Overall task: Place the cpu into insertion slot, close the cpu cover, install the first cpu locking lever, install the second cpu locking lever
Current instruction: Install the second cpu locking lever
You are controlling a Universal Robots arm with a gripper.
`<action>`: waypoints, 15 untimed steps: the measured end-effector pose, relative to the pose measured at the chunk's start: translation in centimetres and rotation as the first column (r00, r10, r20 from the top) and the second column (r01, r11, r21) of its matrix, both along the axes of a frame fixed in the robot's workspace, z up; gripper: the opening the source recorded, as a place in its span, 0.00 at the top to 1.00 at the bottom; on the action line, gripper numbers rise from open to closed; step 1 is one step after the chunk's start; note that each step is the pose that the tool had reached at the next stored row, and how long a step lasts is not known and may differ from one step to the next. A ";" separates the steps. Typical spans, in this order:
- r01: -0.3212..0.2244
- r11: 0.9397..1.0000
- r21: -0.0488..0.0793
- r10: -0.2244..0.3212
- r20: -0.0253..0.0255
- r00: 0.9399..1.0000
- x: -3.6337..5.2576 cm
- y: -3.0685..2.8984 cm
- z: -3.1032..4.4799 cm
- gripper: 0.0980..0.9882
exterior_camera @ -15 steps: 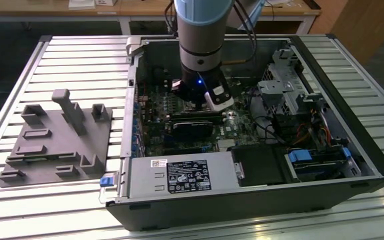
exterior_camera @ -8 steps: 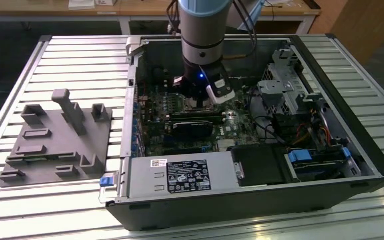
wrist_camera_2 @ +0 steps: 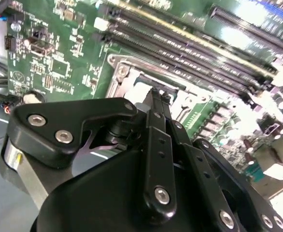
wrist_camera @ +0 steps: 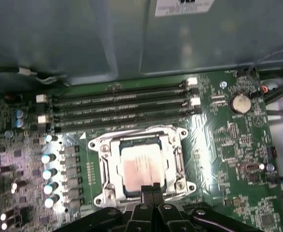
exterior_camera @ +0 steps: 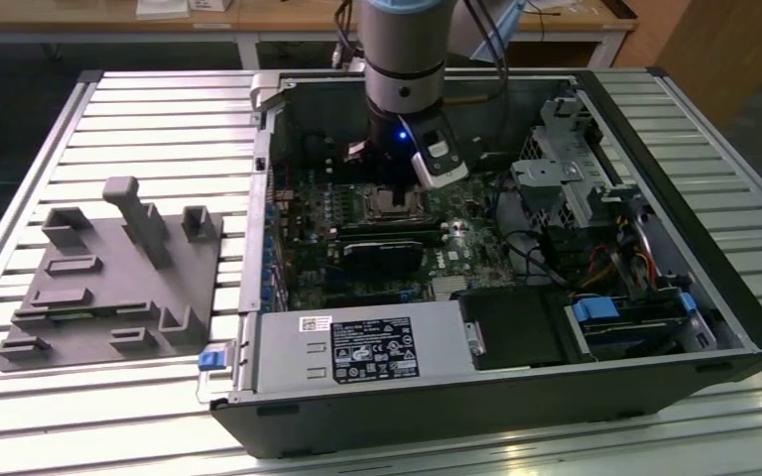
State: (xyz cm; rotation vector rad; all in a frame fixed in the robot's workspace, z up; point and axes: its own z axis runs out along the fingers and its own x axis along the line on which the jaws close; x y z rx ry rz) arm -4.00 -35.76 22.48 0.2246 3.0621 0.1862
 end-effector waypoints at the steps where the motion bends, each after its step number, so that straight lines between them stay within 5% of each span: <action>1: 0.000 1.000 -0.004 0.000 0.000 1.000 0.06 0.25 0.00 0.99; 7: 0.000 0.999 -0.033 0.000 -0.002 1.000 0.25 1.27 0.00 0.99; 15: 0.000 0.999 -0.043 0.000 -0.002 1.000 0.25 1.67 1.07 0.99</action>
